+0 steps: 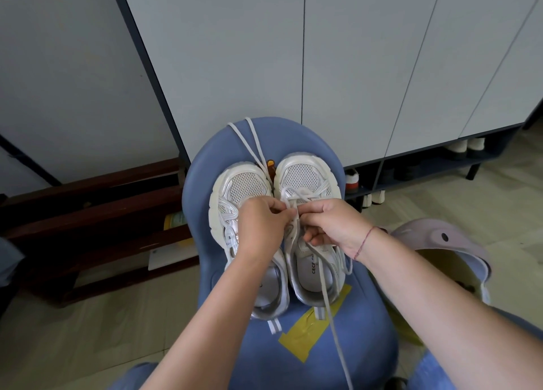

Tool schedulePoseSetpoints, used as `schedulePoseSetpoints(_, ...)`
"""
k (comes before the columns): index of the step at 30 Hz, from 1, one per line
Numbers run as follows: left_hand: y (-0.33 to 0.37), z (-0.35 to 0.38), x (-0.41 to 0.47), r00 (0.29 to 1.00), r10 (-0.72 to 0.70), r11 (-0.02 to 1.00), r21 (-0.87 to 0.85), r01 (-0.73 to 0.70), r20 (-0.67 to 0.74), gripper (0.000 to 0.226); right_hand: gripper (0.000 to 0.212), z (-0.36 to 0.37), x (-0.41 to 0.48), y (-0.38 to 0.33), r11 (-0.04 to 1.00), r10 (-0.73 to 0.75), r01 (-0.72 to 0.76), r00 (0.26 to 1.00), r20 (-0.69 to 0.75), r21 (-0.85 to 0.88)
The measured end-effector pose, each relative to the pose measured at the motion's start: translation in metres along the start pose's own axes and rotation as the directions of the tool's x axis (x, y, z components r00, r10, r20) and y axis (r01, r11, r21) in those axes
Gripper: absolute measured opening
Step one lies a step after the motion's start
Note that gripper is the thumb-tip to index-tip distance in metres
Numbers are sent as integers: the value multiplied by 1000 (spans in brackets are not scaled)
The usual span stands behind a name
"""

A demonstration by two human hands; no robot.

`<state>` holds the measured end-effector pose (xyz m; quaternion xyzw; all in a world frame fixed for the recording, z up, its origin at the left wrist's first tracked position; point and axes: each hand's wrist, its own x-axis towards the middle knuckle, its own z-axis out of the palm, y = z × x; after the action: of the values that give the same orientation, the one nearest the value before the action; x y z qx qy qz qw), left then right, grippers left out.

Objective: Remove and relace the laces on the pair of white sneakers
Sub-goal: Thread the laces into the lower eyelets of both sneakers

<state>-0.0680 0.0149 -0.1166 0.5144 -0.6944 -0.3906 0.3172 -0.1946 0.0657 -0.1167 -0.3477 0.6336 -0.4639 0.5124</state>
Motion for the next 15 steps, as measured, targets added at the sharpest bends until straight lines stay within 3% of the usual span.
schedulePoseSetpoints(3, 0, -2, -1, 999, 24, 999, 27, -25, 36, 25, 18, 1, 1, 5, 991, -80, 77, 997, -20, -112)
schedulePoseSetpoints(9, -2, -8, -12, 975, 81, 976, 181, -119, 207, 41, 15, 6, 1, 10, 987, -136, 131, 989, -51, -93)
schedulePoseSetpoints(13, -5, -14, -10, 965, 139, 955, 226, -190, 222, 17, 11, 2, -2, 12, 985, -167, 169, 985, 47, -37)
schedulePoseSetpoints(15, -7, -17, -10, 965, 161, 963, 182, -200, 207, 4, 11, -2, -5, 12, 970, -206, 214, 975, 85, -115)
